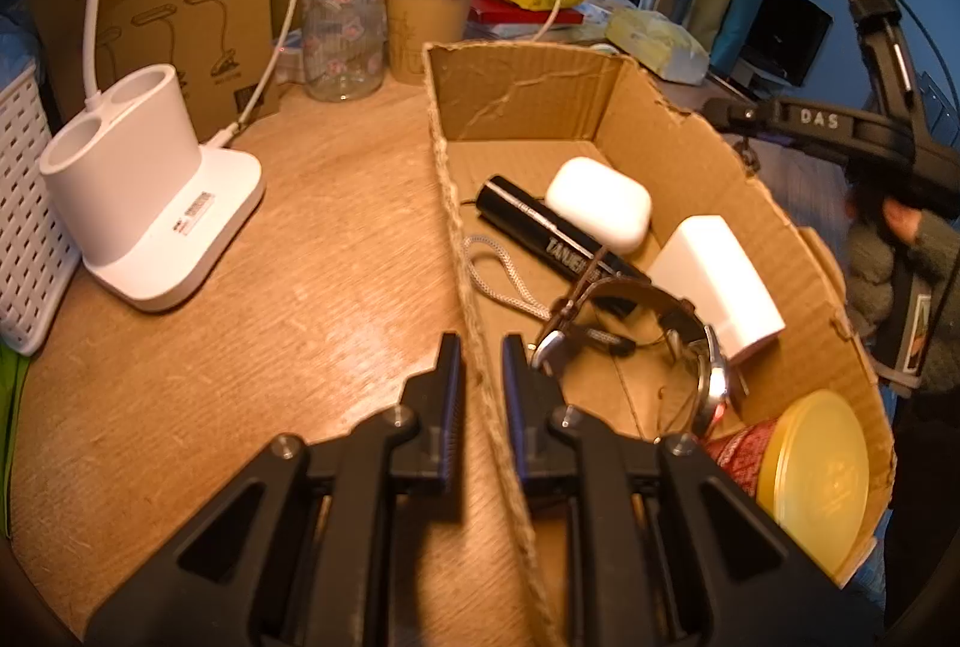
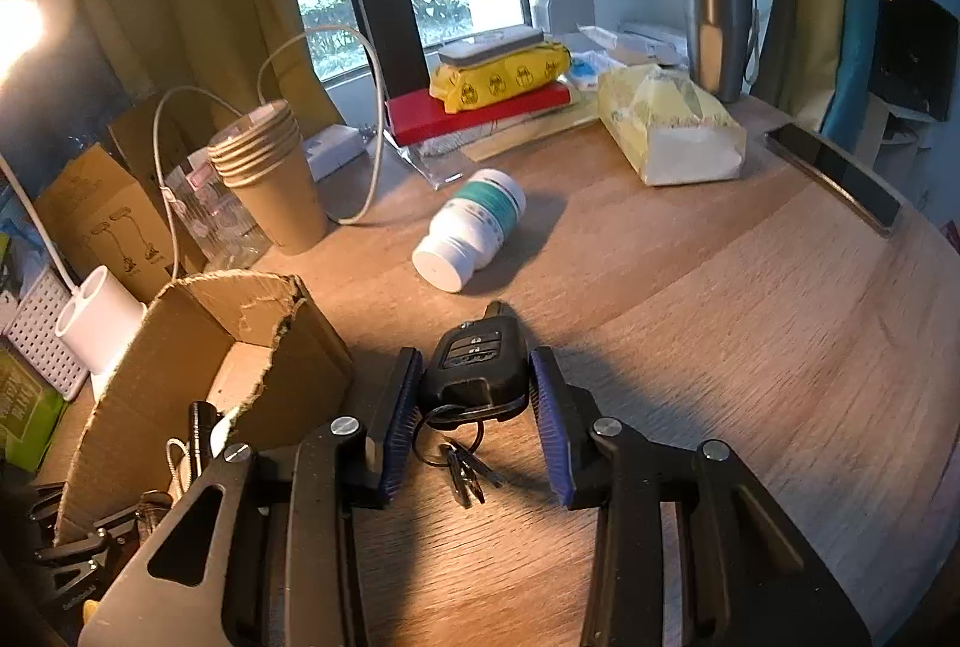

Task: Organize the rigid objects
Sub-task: 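Close the right gripper around the black car key, then carry the car key with the right gripper and lower it into the box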

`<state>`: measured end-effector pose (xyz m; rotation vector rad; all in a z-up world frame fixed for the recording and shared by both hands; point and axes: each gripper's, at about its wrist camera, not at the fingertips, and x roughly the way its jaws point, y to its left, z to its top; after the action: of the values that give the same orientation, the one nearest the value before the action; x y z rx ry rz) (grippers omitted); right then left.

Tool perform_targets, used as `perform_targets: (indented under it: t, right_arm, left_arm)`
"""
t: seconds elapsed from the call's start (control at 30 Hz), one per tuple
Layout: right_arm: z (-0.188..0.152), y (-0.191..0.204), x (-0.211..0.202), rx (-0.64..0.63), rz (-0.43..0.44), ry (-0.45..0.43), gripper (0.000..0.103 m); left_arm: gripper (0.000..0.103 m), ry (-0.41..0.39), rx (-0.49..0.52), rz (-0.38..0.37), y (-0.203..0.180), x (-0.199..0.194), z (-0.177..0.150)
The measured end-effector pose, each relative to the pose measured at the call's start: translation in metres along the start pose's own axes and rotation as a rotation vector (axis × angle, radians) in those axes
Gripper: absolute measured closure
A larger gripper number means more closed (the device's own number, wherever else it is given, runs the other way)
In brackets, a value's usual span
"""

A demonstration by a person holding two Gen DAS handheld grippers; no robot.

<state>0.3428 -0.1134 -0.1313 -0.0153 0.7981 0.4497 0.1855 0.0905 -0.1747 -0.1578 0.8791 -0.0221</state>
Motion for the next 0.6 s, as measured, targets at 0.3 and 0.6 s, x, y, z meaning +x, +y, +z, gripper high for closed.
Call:
perform_targets:
  t: [0.3, 0.6]
  right_arm:
    - [0.007, 0.005, -0.017, -0.003, 0.014, -0.035, 0.065]
    - [0.018, 0.02, -0.04, -0.034, 0.03, -0.083, 0.065]
  left_arm:
    - [0.088, 0.0, 0.0, 0.0, 0.0, 0.0, 0.0]
    - [0.088, 0.0, 0.0, 0.0, 0.0, 0.0, 0.0]
